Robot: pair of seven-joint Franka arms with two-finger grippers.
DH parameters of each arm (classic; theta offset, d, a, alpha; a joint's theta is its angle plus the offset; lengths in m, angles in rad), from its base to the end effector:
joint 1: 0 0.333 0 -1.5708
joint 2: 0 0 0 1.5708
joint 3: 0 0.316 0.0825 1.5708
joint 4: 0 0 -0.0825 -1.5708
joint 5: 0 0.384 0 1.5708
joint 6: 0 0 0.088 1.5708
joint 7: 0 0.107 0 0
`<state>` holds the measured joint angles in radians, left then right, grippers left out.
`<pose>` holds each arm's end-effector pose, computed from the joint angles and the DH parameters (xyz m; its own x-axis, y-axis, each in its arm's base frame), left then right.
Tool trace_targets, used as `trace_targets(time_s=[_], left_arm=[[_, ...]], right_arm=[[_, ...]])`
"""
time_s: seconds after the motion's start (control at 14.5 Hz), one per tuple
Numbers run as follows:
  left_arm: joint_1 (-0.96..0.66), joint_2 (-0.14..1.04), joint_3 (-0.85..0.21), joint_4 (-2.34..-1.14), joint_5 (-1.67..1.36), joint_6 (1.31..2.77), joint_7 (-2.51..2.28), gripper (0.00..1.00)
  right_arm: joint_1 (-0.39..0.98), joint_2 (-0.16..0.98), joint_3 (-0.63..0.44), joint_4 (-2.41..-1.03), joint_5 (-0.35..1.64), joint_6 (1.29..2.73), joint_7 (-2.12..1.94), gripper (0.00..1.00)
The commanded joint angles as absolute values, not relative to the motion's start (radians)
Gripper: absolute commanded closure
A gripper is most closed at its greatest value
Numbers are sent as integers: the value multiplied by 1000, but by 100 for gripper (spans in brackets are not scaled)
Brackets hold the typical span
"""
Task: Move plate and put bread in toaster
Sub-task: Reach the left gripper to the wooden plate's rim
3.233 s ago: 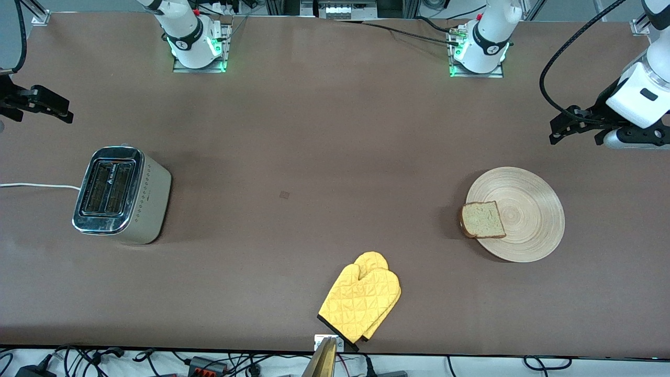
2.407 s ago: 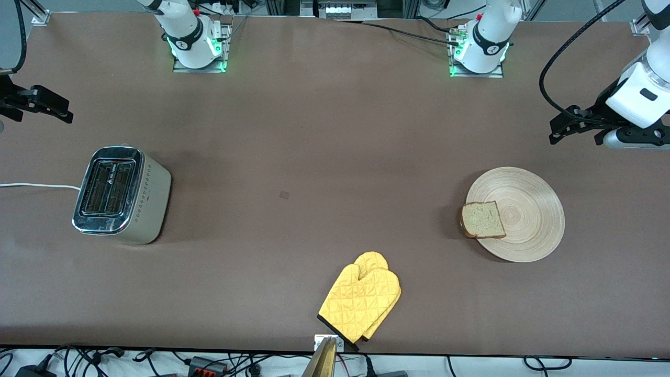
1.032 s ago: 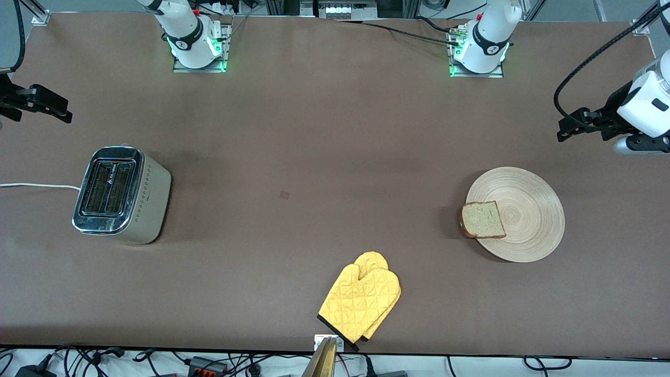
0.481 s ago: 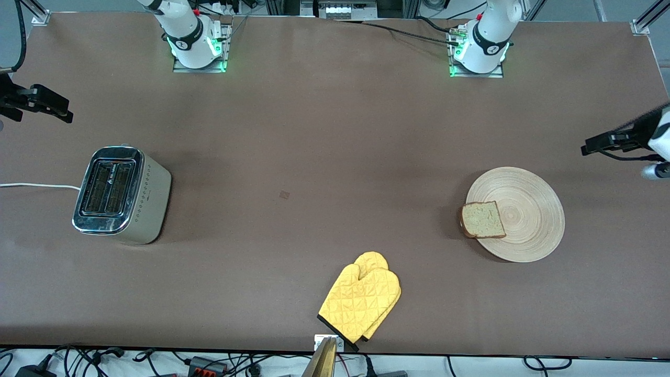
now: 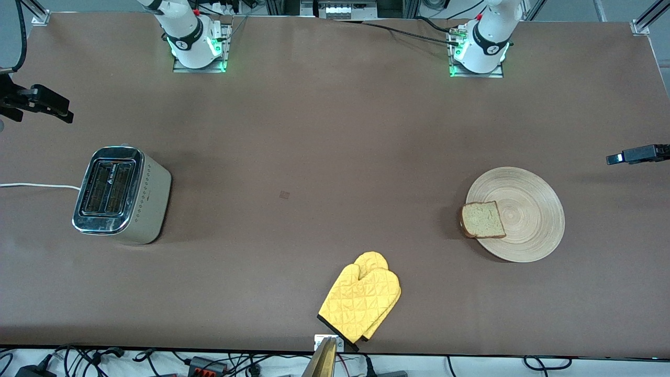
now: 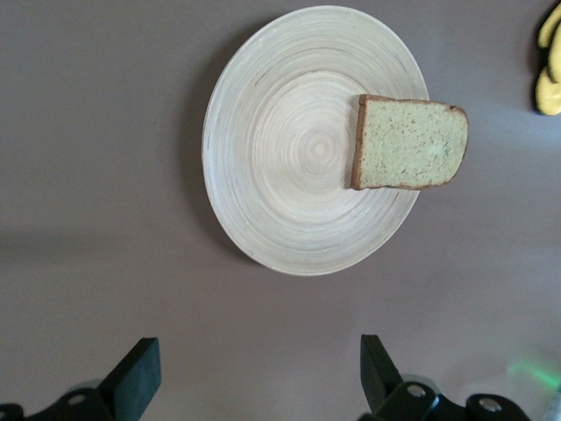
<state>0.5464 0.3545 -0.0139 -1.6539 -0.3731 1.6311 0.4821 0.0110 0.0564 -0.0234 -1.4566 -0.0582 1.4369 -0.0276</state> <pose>0.5484 0.2811 0.3873 0.9797 0.0987 -0.1747 0.1709 -0.8665 0.4691 0.5582 -0.0134 0.6352 0.9970 0.0074 -0.0774 0.0118 -0.9983 0.0573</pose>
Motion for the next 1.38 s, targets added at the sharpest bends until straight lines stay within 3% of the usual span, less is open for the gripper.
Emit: trace_targets(time_s=[0.0, 0.34, 0.48, 0.83, 1.31], left_arm=[[635, 541, -26, -1559, -559, 1631, 688, 0], [650, 787, -26, -1500, -800, 1634, 747, 0], [649, 837, -31, -1482, -859, 1634, 759, 1], [643, 891, -37, -1451, -862, 1657, 882, 15], [626, 922, -37, -1453, -847, 1667, 992, 56]], right_arm=[[11, 55, -20, -1447, -54, 1424, -43, 0], [11, 55, -20, -1447, -54, 1422, -43, 0], [12, 55, -20, -1447, -42, 1422, -43, 0], [11, 55, -23, -1447, -26, 1420, -44, 0], [11, 58, -23, -1408, -11, 1419, -44, 0]])
